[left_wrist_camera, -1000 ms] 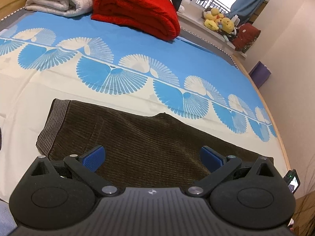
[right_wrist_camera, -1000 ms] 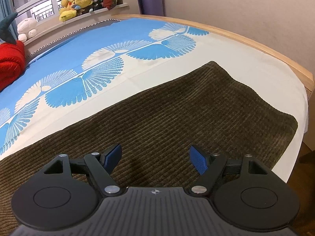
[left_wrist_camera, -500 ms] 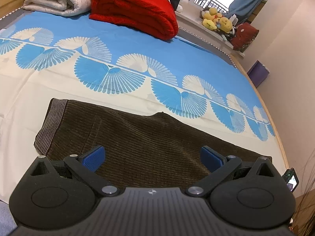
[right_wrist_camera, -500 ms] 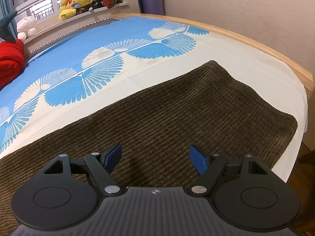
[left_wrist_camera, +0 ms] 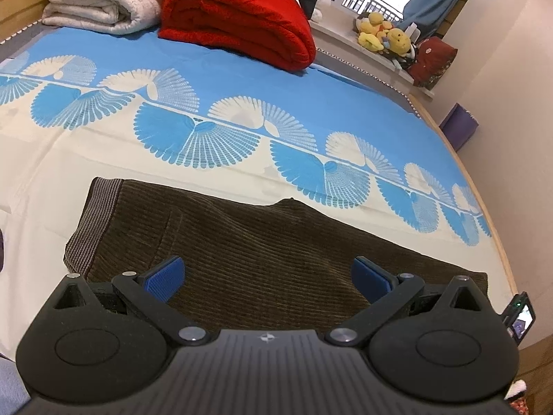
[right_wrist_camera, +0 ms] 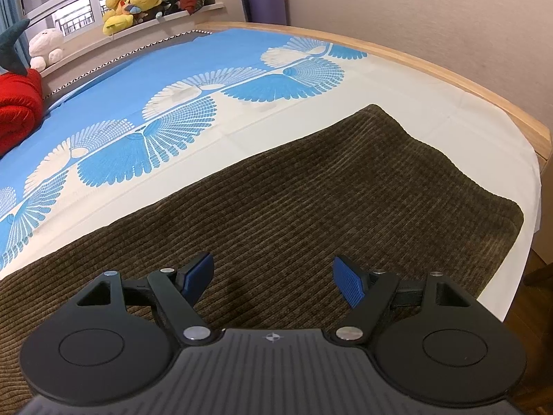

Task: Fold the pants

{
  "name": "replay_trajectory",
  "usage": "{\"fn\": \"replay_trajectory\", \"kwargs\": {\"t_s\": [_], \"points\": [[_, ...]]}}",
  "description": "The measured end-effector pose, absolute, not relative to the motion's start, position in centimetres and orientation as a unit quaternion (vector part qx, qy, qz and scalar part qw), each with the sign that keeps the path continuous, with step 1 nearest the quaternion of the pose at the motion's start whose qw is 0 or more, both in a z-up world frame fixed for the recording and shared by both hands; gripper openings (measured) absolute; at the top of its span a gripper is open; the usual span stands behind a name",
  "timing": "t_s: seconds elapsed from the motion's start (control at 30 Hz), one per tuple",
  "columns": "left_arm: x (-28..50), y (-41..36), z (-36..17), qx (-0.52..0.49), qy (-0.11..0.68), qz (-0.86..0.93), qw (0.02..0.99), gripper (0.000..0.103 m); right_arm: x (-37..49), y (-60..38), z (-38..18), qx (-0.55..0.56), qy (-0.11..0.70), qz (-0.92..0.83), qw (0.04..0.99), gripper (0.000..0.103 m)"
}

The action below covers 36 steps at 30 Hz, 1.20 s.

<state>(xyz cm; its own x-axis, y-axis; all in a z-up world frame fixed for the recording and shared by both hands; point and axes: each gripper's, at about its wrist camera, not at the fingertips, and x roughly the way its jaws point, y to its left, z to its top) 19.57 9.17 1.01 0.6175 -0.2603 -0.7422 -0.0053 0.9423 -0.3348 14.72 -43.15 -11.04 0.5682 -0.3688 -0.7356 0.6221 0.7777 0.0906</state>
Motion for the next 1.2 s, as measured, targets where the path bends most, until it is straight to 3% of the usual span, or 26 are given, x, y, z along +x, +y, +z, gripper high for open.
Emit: {"fn": "replay_trajectory", "kwargs": {"t_s": [0.5,0.7,0.87,1.2], "points": [[23.0,11.7,-6.8,-0.102,0.487,0.006,0.867,0.103,14.2,-44.0,-10.8,0.192,0.350,-0.285,0.872,0.078],[24.1,14.8,-9.2,-0.120,0.480,0.038,0.868,0.103,14.2,-44.2,-10.4,0.202,0.334,-0.278,0.878,0.078],[24.4,15.4,-9.9,-0.078,0.469,0.057,0.878,0.103,14.3,-44.3,-10.1,0.206,0.326,-0.269,0.883,0.078],[26.1,16.7,-11.0,-0.057,0.450,0.087,0.887,0.103,14.9,-48.6,-7.8,0.232,0.252,-0.313,0.886,0.078]]}}
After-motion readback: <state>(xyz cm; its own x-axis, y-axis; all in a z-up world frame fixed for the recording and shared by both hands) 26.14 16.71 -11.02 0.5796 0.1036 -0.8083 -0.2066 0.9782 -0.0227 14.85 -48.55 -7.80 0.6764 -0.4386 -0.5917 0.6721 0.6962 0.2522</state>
